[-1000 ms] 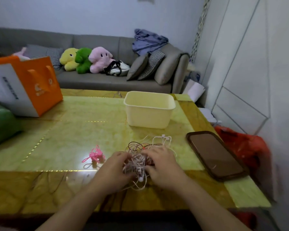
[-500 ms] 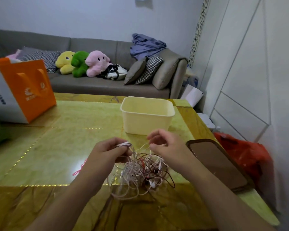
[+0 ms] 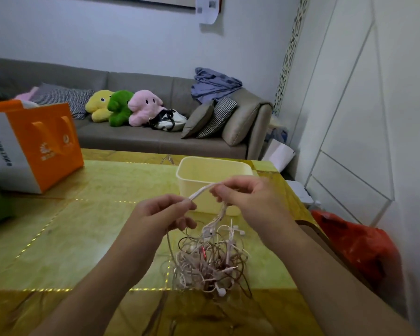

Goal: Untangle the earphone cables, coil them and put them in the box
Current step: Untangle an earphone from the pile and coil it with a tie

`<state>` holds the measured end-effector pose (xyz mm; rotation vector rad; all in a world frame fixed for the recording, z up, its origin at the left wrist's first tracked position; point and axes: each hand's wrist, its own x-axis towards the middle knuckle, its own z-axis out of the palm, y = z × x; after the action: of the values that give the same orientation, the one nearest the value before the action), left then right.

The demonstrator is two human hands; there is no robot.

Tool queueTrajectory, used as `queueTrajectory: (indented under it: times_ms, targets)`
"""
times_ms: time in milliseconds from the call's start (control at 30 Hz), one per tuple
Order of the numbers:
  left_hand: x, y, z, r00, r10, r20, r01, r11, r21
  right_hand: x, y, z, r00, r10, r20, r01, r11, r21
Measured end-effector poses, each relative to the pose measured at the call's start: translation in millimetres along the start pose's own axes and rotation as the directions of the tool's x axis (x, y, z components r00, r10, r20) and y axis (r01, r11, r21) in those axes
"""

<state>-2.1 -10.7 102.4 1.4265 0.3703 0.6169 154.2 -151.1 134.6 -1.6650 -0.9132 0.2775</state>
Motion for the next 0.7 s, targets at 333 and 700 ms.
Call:
queueTrajectory:
  times_ms: [333,700]
  targets:
    - [14.2,29.7,9.7,0.998,0.061,-0.022,-0.063,0.992,-0.105,25.9,-24.4,-27.8,0.969,-0.242,-0.040,0.221,0.933,-0.282]
    - [19.0,31.3,5.6,0.989,0.092,-0.112,-0.085,0.994,0.064,39.8,-26.6,-48.6,0.965,-0.132,-0.226,0.041,0.928,-0.369]
